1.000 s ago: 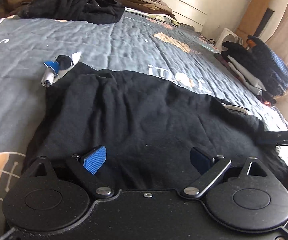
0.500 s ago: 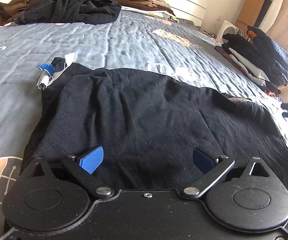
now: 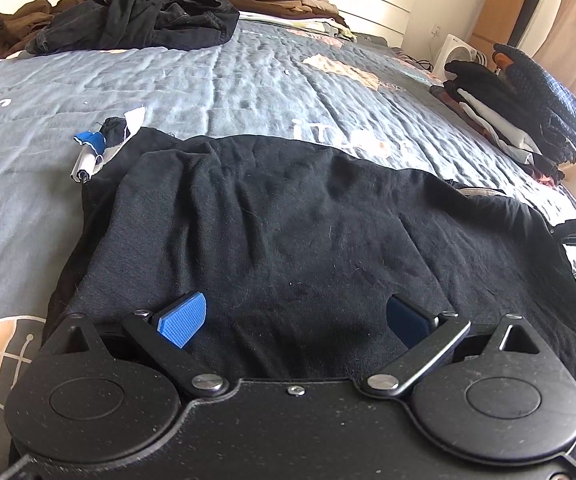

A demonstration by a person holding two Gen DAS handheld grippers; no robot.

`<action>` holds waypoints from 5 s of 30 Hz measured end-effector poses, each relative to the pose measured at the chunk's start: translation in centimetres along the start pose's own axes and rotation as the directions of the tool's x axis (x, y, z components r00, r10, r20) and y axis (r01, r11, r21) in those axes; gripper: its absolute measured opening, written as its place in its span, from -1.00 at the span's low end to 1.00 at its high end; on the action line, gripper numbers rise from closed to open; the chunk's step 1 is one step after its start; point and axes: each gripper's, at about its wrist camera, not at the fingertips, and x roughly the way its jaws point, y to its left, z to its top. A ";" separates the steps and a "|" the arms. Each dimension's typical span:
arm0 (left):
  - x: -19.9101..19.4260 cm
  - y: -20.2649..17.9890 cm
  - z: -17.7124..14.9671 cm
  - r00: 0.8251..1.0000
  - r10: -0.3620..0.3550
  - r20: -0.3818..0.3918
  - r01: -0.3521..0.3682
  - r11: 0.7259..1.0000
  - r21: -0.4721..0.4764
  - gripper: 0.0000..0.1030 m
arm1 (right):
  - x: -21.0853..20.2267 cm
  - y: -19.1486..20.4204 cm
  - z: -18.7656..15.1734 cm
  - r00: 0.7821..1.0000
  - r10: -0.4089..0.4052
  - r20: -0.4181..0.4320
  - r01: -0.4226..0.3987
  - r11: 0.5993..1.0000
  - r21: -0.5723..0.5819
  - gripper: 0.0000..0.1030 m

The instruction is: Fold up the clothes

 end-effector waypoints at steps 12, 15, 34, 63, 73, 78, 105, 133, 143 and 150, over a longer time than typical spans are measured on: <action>-1.4 -1.2 0.5 0.996 -0.076 0.045 0.077 0.997 -0.004 0.89 | -1.6 -1.6 2.7 0.980 -0.069 0.187 0.065 0.997 0.029 -0.97; -1.5 -1.3 0.5 0.996 -0.070 0.051 0.070 0.998 -0.006 0.89 | -0.2 -1.0 2.4 0.979 -0.099 0.175 0.106 0.994 -0.031 -0.97; -2.1 -2.0 0.4 0.998 -0.026 0.054 0.023 0.999 0.047 0.89 | -5.5 11.3 -0.7 0.965 0.263 0.002 -0.258 0.948 -0.186 0.29; -0.2 -1.5 0.4 1.000 0.012 -0.026 -0.010 0.997 0.077 0.89 | 5.2 15.2 6.2 0.987 0.150 -0.061 -0.162 0.872 -0.462 0.36; 0.0 -1.2 0.5 0.999 -0.010 -0.038 0.012 0.998 0.056 0.89 | 8.4 19.0 1.2 0.987 0.002 -0.162 -0.122 0.665 -0.737 0.38; -0.1 -1.2 0.5 0.999 -0.021 -0.040 0.023 0.999 0.047 0.89 | 6.0 17.9 4.0 0.981 0.110 -0.160 -0.187 0.756 -0.627 0.38; -0.4 -0.7 1.0 0.999 -0.032 -0.033 0.033 0.999 0.020 0.89 | 7.4 17.6 6.8 0.992 0.016 -0.123 -0.094 0.739 -0.667 -0.86; -0.4 -0.4 1.4 0.999 -0.025 -0.034 0.026 1.000 0.012 0.89 | 16.0 23.5 3.8 0.915 0.252 -0.316 -0.348 0.888 -0.300 -0.19; -0.7 0.0 1.6 1.000 -0.007 -0.025 0.007 1.000 0.010 0.89 | 14.2 26.7 2.3 0.928 0.202 -0.314 -0.319 0.865 -0.388 0.02; -1.4 -0.2 1.8 1.000 -0.007 0.000 0.007 1.000 0.010 0.89 | 8.3 25.4 1.3 0.952 0.228 -0.205 -0.285 0.905 -0.315 0.20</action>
